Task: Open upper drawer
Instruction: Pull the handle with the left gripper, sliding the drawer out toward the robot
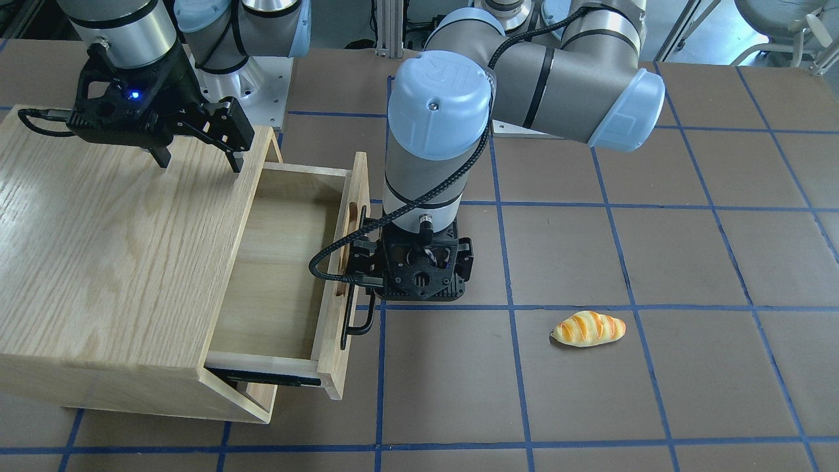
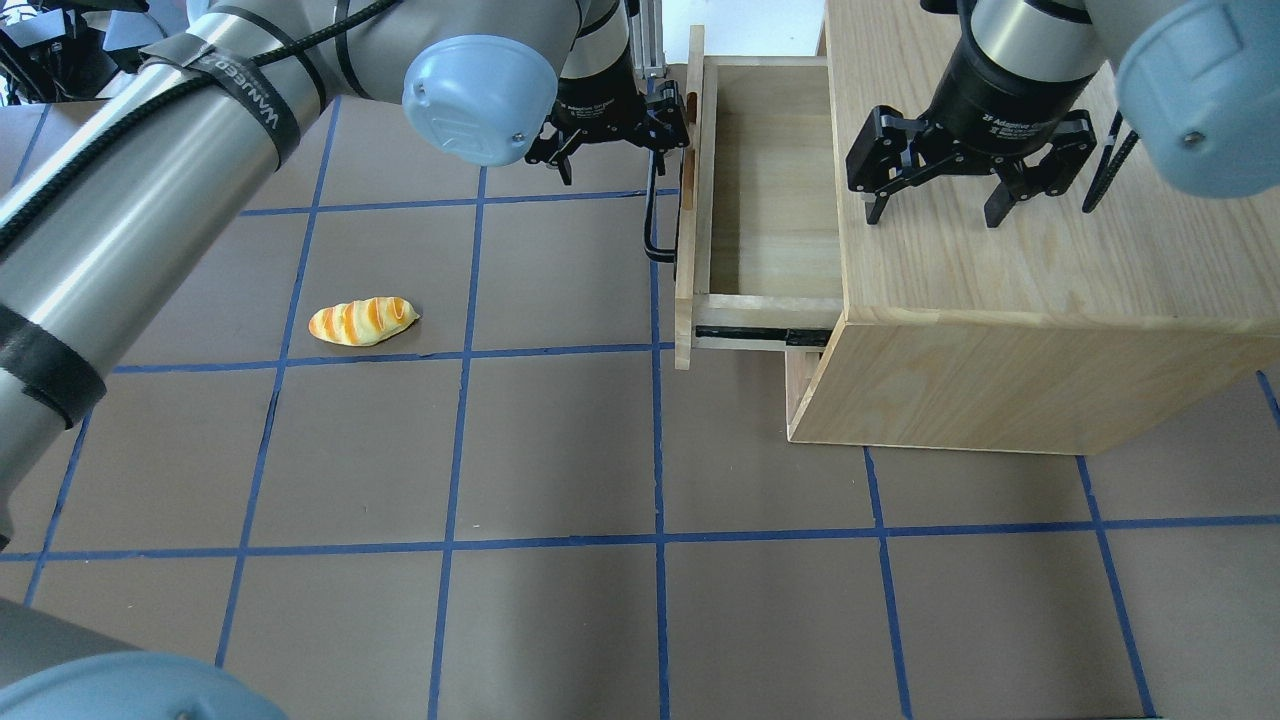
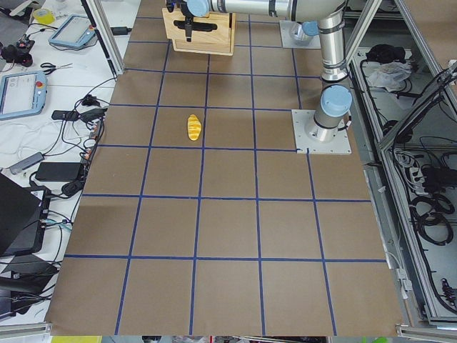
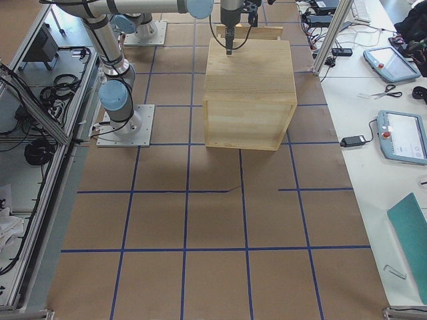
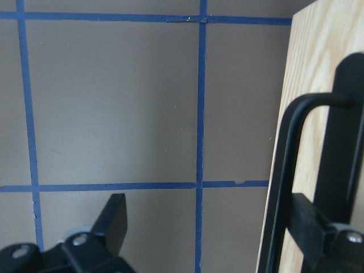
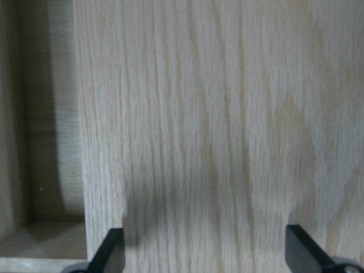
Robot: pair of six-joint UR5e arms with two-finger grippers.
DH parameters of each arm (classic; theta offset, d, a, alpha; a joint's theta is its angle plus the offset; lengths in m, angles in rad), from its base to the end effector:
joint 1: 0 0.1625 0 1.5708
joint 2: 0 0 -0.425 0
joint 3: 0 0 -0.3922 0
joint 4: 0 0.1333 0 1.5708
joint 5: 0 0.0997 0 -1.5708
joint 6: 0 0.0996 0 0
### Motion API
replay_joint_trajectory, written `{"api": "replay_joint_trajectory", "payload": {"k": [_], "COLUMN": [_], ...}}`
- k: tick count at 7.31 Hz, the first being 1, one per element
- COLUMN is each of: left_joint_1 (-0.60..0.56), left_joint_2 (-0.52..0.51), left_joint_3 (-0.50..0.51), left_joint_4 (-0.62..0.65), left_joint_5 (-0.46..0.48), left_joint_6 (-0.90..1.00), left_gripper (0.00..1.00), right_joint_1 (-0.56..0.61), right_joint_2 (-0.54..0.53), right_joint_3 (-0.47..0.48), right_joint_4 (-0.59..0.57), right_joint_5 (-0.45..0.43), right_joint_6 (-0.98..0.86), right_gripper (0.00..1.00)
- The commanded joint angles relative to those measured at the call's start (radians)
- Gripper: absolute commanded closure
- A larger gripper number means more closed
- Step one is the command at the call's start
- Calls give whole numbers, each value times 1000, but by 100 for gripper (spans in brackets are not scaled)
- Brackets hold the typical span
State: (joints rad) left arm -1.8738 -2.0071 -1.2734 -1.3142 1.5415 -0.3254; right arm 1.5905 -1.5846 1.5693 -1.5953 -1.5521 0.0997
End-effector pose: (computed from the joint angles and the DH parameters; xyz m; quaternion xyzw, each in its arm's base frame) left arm -0.3325 -0.6072 0.4062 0.0103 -0.9981 0.0514 0.0321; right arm 0.1448 -0.4871 0.4979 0.0398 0.9990 -0.0193 0.0105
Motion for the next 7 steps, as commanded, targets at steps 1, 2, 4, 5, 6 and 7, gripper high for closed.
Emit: {"api": "replay_joint_trajectory", "payload": {"k": [1, 2, 4, 5, 6, 7], "left_joint_1": [24, 33, 38, 38, 38, 47], "left_joint_2": [7, 16, 21, 22, 22, 22], "left_joint_3": [-3, -3, -6, -10, -11, -11], "left_joint_4": [-10, -28, -45, -45, -45, -45], "left_joint_5": [-1, -1, 0, 0, 0, 0], "left_joint_6": [17, 31, 43, 48, 48, 49], "left_gripper": [0, 0, 0, 0, 0, 0], "right_joint_1": [-1, 0, 0, 0, 0, 0], "right_joint_2": [0, 0, 0, 0, 0, 0], "right_joint_3": [0, 0, 0, 0, 0, 0], "right_joint_4": [0, 0, 0, 0, 0, 0], "right_joint_5": [0, 0, 0, 1, 0, 0], "right_joint_6": [0, 0, 0, 0, 0, 0], "right_gripper": [0, 0, 0, 0, 0, 0]}}
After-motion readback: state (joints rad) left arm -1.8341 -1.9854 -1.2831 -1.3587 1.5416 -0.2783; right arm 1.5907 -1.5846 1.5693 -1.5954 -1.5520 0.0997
